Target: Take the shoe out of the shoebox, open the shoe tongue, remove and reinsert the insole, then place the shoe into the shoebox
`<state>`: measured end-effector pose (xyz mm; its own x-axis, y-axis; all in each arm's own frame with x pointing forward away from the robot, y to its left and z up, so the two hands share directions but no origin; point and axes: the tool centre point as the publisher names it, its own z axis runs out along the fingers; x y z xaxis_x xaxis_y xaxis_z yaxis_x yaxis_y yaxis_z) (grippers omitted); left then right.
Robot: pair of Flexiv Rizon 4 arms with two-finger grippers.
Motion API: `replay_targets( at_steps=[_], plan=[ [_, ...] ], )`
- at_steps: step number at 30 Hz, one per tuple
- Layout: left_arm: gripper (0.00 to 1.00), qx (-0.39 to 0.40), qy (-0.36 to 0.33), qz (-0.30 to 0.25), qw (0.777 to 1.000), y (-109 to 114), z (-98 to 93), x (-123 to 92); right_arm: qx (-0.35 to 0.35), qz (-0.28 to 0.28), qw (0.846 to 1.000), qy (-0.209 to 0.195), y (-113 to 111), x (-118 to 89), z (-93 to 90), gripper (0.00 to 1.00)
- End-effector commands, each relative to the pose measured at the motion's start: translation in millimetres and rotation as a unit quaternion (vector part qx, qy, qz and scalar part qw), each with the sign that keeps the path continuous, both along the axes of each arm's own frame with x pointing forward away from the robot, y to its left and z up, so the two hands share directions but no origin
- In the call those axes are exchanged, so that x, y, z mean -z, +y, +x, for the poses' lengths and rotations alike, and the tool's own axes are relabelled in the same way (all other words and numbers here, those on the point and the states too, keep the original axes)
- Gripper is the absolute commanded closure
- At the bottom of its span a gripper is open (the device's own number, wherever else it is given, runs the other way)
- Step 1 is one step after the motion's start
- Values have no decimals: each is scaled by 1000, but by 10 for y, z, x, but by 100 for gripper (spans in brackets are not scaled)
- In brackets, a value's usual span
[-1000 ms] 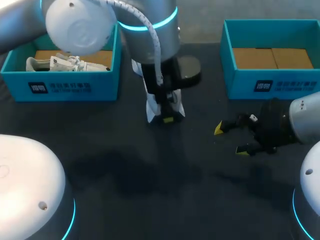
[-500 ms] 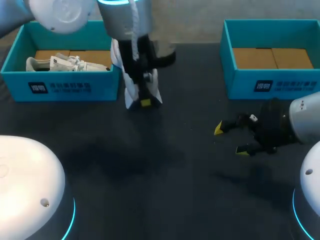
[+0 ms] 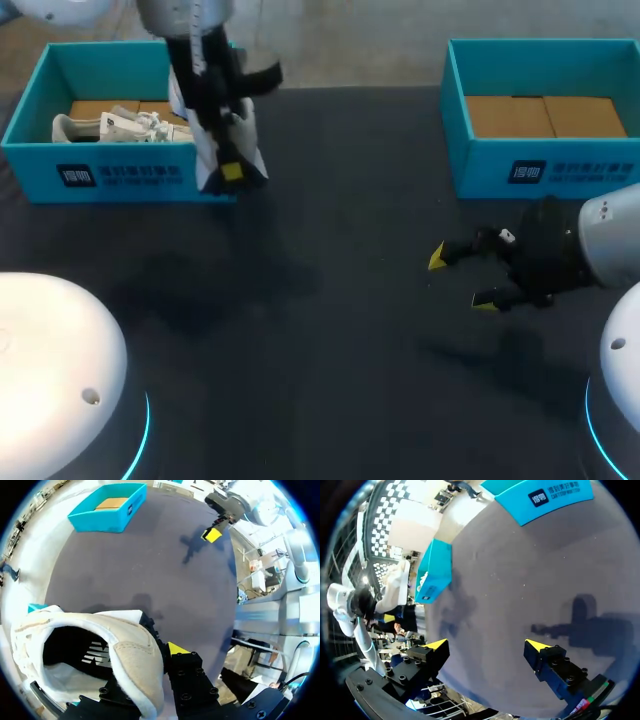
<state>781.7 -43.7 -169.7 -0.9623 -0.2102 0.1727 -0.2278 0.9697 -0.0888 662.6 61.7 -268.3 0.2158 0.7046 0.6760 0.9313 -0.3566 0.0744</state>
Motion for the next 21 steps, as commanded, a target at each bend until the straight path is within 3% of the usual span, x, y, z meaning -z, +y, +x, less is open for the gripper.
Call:
replay_targets(
  at_steps=[1,10,21],
  plan=[
    [100,3,-1,-13,1000,303,126,-22,2,-2,1000,0,13,-8,-14,0],
    [100,-23,6,-21,999,768,442,-61,2,-2,1000,0,13,-8,-14,0],
    [100,-42,2,-11,999,1131,765,-17,2,-2,1000,0,13,-8,-14,0]
  ],
)
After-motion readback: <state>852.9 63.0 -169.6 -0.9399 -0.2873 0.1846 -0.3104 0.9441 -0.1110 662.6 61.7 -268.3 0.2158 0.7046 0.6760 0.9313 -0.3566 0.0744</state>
